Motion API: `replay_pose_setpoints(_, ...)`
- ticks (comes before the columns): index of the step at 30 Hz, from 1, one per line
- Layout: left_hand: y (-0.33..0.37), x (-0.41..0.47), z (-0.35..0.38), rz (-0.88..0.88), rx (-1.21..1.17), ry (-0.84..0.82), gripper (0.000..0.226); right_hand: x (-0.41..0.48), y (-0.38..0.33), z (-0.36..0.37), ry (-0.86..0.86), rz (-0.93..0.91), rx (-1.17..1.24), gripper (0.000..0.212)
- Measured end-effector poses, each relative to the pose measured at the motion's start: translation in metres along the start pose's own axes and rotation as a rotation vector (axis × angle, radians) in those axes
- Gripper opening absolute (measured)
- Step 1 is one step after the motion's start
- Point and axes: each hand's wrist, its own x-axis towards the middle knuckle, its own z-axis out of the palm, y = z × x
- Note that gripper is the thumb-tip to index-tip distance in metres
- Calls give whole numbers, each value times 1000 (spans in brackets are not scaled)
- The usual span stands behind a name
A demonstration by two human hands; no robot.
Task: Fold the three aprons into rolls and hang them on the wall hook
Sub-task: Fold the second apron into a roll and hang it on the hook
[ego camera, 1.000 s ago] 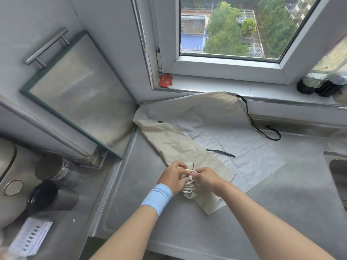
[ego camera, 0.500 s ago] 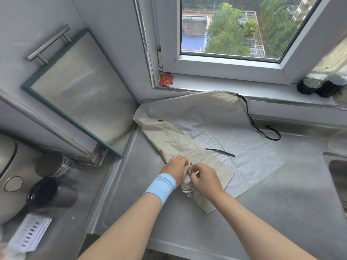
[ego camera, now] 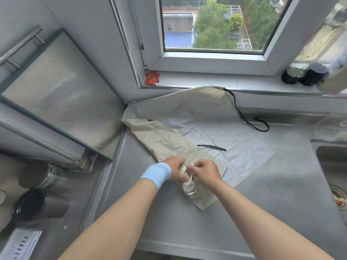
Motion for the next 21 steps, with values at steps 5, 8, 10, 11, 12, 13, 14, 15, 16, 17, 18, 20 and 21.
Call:
replay_pose_setpoints(5, 6, -11, -6, -113, -123, 13, 56, -3, -16, -8, -125, 8, 51, 26)
replay_pose_setpoints(8, 6, -24, -19, -141, -412, 48, 43, -5, -47, -30, -174, -9, 148, 21)
replay_pose_setpoints(10, 10, -33, -35, -101, -663, 34, 38, -5, -74, -45, -163, -50, 116, 20)
replay_pose_setpoints(11, 12, -38, -45, -72, -715, 60, 40, -6, -89, -52, -148, -81, 66, 19)
replay_pose_setpoints(12, 16, -44, -57, -38, -709, 94, 42, -7, -106, -60, -131, -127, -3, 19)
replay_pose_setpoints(13, 19, -50, -69, -9, -684, 113, 43, -7, -122, -67, -112, -179, -84, 21)
replay_pose_setpoints(14, 23, -55, -81, 17, -638, 117, 44, -8, -137, -75, -88, -230, -165, 23)
replay_pose_setpoints(15, 26, -62, -93, 38, -599, 124, 42, -10, -154, -84, -58, -283, -245, 24)
replay_pose_setpoints(16, 29, -71, -105, 59, -578, 142, 39, -12, -173, -92, -31, -327, -313, 26)
replay_pose_setpoints(17, 30, -76, -115, 79, -589, 168, 36, -13, -189, -99, -16, -356, -363, 28)
replay_pose_setpoints(18, 31, -80, -124, 95, -610, 208, 33, -15, -204, -104, -15, -380, -392, 30)
replay_pose_setpoints(20, 33, -92, -144, 123, -644, 305, 31, -18, -232, -109, -53, -400, -388, 35)
replay_pose_setpoints(21, 35, -96, -152, 136, -680, 343, 27, -19, -243, -108, -84, -383, -329, 37)
